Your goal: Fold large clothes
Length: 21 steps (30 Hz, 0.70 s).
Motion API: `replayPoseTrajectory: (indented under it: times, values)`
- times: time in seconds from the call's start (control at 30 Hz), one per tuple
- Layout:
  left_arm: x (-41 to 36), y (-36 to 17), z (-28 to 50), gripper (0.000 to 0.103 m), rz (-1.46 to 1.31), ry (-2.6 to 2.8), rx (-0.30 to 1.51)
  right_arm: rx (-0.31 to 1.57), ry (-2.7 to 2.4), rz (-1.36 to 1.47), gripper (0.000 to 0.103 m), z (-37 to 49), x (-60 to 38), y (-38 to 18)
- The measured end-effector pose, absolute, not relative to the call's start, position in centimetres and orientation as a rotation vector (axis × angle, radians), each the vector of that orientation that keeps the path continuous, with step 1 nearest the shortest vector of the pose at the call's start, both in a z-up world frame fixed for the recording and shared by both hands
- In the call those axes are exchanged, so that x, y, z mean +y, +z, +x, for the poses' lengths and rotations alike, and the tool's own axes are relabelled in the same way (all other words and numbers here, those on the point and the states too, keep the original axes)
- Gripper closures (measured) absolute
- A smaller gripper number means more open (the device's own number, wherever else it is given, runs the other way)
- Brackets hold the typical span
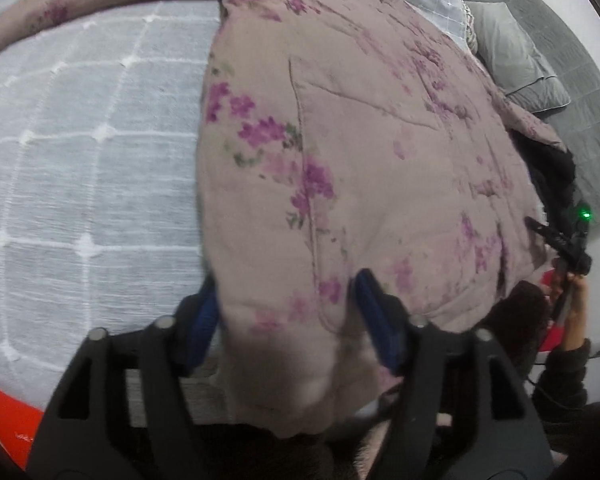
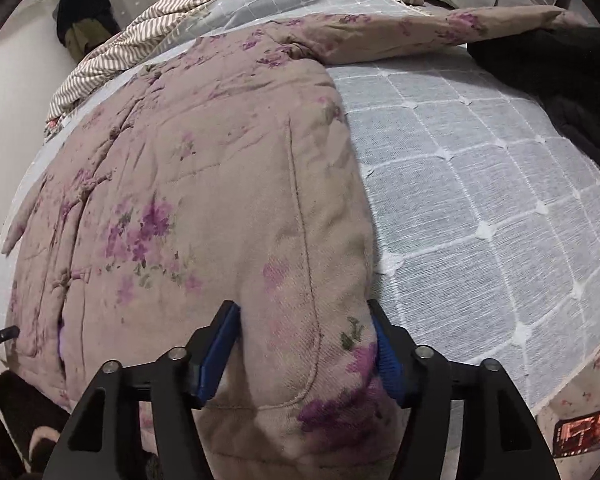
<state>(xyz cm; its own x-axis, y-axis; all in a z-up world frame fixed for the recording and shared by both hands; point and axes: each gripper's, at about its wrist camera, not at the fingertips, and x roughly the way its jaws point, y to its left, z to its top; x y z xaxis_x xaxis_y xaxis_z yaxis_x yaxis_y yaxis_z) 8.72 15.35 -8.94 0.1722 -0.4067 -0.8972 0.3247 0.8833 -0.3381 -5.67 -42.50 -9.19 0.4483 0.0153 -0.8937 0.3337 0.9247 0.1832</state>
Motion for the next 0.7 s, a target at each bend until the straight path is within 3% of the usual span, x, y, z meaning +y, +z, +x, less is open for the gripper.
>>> replayPoseTrajectory:
  times: [0.2,0.33,0.5,0.7]
  values:
    - [16.0,-5.9,10.3,0.02,-0.031,-0.423,1.169,1.043,-0.274,0.362,0.036,-4.9,-44.2,-6.7]
    - [14.6,-3.9,12.9,0.019,-0.039,-0.379,1.068,0.97,-0.314,0.333,0.03,-2.9,-44.3,-4.6]
    - [10.4,-3.2,17.2,0.018,-0.071,-0.445,1.01,0.916,-0.283,0.301,0.029,3.1,-42.6,-3.6]
    - [4.0,-5.7,21.8,0.018,-0.069,-0.547,0.935,0.867,-0.198,0.264,0.029,12.5,-39.4,-5.6]
